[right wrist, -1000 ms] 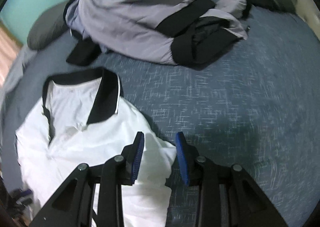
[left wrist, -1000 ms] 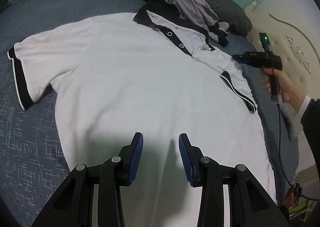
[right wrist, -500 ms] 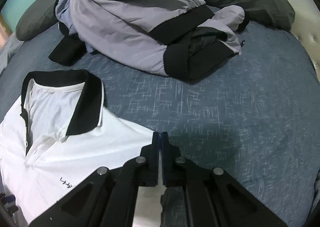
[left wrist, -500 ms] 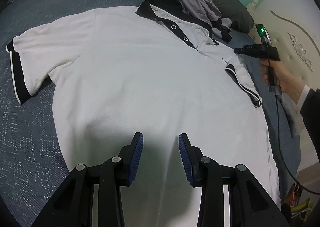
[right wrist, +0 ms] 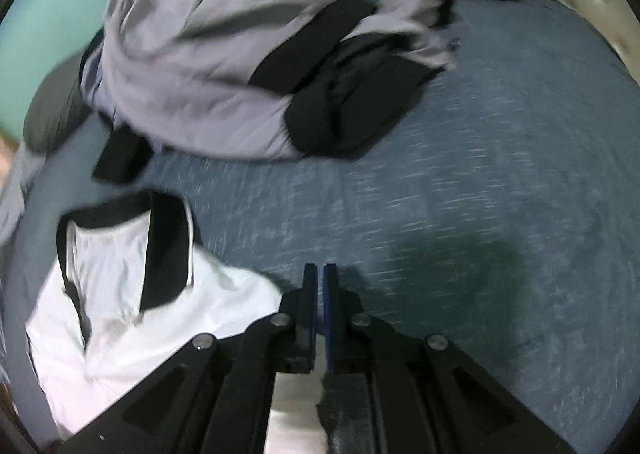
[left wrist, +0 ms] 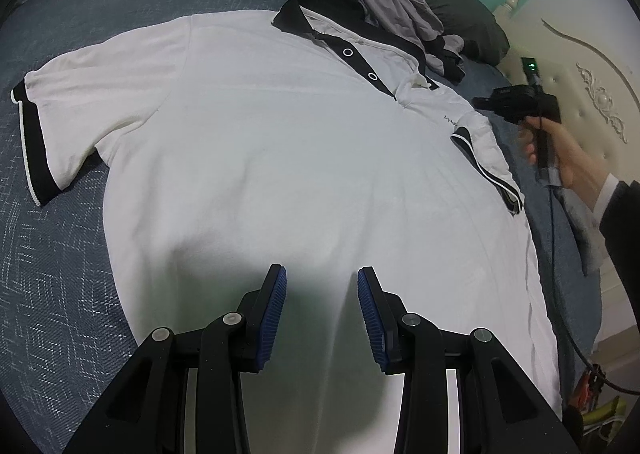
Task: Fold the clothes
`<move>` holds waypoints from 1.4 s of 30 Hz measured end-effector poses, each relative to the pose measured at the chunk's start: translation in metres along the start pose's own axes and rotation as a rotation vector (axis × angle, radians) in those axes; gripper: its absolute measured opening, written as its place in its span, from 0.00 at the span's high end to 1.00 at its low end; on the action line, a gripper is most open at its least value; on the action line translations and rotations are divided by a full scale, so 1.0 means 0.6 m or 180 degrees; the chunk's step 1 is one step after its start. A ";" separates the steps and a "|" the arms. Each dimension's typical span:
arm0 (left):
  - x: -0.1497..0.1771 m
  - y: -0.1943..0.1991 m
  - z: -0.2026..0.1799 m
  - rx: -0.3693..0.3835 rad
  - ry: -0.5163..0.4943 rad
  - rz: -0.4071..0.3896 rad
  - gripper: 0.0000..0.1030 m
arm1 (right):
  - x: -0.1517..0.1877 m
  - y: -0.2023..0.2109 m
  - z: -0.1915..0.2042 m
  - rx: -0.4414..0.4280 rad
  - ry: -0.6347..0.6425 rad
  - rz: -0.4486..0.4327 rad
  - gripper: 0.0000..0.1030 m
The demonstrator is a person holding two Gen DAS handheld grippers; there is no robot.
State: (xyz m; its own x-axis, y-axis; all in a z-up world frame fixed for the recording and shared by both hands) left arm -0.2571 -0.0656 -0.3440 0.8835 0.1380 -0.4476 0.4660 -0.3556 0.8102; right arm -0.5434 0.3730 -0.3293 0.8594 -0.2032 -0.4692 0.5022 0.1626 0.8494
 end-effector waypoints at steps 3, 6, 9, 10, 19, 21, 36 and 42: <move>0.000 0.000 -0.002 -0.0004 -0.0003 0.0002 0.61 | 0.001 0.018 -0.006 0.0023 -0.0042 0.0045 0.96; 0.000 -0.001 -0.004 -0.0007 -0.0013 0.0008 0.60 | 0.007 0.020 -0.001 0.0001 -0.0055 0.0207 0.94; -0.001 -0.001 -0.006 -0.0007 -0.0017 0.0011 0.60 | 0.017 0.014 0.008 0.0016 -0.0120 0.0328 0.86; -0.001 -0.001 -0.006 -0.0003 -0.0014 0.0010 0.60 | 0.020 0.016 0.012 0.0014 -0.0131 0.0323 0.82; -0.002 -0.001 -0.004 0.0024 0.0006 0.0013 0.60 | 0.029 0.006 0.044 0.0206 -0.0009 0.0438 0.86; -0.002 0.000 -0.004 0.0029 0.0009 0.0013 0.60 | 0.032 0.007 0.046 0.0239 0.0033 0.0433 0.88; -0.002 -0.002 -0.003 0.0033 0.0017 0.0024 0.60 | 0.023 0.032 0.053 0.0241 0.0096 0.0197 0.94; -0.002 -0.002 -0.003 0.0041 0.0017 0.0027 0.60 | 0.022 0.029 0.042 0.0274 -0.0112 0.0297 0.92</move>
State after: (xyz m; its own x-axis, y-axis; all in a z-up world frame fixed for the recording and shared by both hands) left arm -0.2585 -0.0637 -0.3439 0.8877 0.1397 -0.4388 0.4579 -0.3687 0.8089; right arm -0.5256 0.3489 -0.3148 0.8973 -0.2252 -0.3798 0.4089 0.0991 0.9072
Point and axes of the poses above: each gripper's, at about its wrist camera, not at the fingertips, and y roughly against the way its jaws point, z to its left, x to its underside, the point moved 1 cm from there along -y, roughly the way its jaws point, and after that the axes turned 1 degree about -x, right-handed, at the moved point
